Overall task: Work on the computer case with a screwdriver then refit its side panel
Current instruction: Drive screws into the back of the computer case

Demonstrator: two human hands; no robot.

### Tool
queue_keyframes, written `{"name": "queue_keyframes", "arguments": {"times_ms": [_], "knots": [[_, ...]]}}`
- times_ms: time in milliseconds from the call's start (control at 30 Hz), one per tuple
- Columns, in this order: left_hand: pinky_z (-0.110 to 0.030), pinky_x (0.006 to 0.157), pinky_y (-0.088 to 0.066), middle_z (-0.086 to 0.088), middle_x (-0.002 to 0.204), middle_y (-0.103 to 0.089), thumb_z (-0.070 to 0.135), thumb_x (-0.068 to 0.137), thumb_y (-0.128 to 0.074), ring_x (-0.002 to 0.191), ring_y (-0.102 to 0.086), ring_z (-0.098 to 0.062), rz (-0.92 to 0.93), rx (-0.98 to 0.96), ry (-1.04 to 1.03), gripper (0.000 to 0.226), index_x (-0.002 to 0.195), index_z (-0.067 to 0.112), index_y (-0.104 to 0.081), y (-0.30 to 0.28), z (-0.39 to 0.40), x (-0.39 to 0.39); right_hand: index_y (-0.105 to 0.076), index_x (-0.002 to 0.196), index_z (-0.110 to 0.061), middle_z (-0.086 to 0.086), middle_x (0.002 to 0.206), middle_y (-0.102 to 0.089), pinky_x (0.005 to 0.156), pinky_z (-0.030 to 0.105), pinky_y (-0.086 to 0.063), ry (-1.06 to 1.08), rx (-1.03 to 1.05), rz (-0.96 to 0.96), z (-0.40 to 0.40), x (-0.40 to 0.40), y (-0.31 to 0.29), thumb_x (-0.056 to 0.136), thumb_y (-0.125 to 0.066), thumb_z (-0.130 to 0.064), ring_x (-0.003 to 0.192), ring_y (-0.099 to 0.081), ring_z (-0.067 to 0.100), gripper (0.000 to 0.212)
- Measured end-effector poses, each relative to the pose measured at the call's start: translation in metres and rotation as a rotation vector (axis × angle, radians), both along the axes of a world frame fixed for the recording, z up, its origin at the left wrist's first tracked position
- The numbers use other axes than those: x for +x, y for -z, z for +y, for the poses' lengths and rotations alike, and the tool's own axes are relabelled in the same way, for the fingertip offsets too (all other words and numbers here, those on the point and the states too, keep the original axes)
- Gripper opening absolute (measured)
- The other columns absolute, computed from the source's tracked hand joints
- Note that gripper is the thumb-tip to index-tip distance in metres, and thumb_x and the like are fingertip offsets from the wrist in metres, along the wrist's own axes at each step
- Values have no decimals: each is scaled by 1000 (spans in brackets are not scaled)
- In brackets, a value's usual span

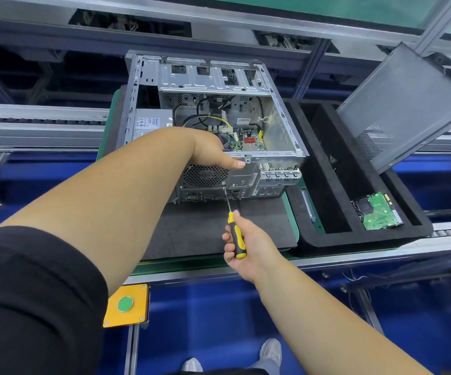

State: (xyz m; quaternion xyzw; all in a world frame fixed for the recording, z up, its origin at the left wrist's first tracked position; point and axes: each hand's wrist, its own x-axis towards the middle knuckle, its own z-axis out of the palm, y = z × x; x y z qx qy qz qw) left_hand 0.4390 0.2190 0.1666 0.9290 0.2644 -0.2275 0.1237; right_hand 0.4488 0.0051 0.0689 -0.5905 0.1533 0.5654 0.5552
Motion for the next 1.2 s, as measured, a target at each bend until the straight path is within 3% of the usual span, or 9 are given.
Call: {"name": "queue_keyframes", "arguments": {"times_ms": [133, 333, 433, 533, 667, 833, 933, 1033, 1200], "knots": [[-42, 114, -24, -2, 159, -26, 90, 73, -33, 144, -28, -23, 5, 4, -5, 109, 150, 12, -33, 1, 1, 0, -68, 88, -11, 3, 67, -64, 44, 22, -42, -2, 19, -55, -3, 0, 0, 91, -71, -32, 46, -49, 13, 22], [-43, 115, -21, 0, 160, -23, 91, 71, -33, 146, -24, -22, 4, 6, -7, 110, 151, 14, -31, 3, 3, 1, -78, 92, -10, 1, 69, -69, 47, 21, -45, -101, -62, -119, 0, 3, 2, 103, -42, -47, 47, -53, 11, 53], [-43, 115, -21, -1, 160, -24, 90, 73, -32, 146, -24, -23, 11, 10, 1, 109, 150, 14, -33, 3, 3, 1, -74, 92, -11, 2, 72, -69, 46, 21, -45, -96, -52, -102, 2, 2, 0, 95, -59, -49, 49, -52, 12, 41], [-43, 115, -22, -2, 159, -26, 89, 73, -32, 146, -25, -23, 14, 11, 2, 108, 150, 13, -34, 3, 2, 1, -70, 94, -11, 4, 74, -67, 47, 22, -44, -62, -44, -116, 0, 2, -1, 86, -76, -31, 50, -50, 13, 23], [-43, 114, -22, -2, 160, -25, 90, 72, -32, 146, -25, -23, 10, 11, -8, 109, 150, 14, -33, 3, 2, 0, -69, 92, -8, 2, 69, -67, 46, 23, -46, -56, -30, -143, 0, 1, 2, 93, -67, -32, 48, -55, 12, 24], [-44, 115, -22, -2, 159, -25, 89, 73, -32, 146, -25, -24, 16, 15, -5, 108, 150, 14, -34, 2, 1, 1, -78, 88, -10, -1, 64, -66, 46, 21, -45, -63, -51, -124, 1, 2, 5, 103, -45, -43, 46, -52, 9, 50], [-43, 114, -22, -2, 160, -25, 88, 75, -33, 146, -25, -23, 13, 12, -5, 106, 150, 14, -33, 1, 0, 0, -77, 91, -9, 2, 69, -65, 48, 22, -46, -20, -46, -94, 2, 2, 0, 95, -60, -48, 50, -50, 12, 42], [-43, 115, -22, -2, 159, -26, 88, 75, -33, 146, -25, -23, 16, 11, -7, 106, 150, 13, -34, 0, 0, 0, -70, 92, -8, 5, 74, -64, 49, 23, -47, -5, -72, -142, 1, 1, -2, 86, -76, -34, 54, -51, 14, 27], [-44, 116, -23, -4, 159, -26, 88, 74, -32, 145, -26, -24, 22, 12, 4, 108, 150, 12, -33, 1, 0, 1, -70, 92, -10, -1, 66, -66, 45, 22, -43, -64, -73, -137, 0, 2, -2, 100, -54, -41, 47, -51, 10, 36]]}}
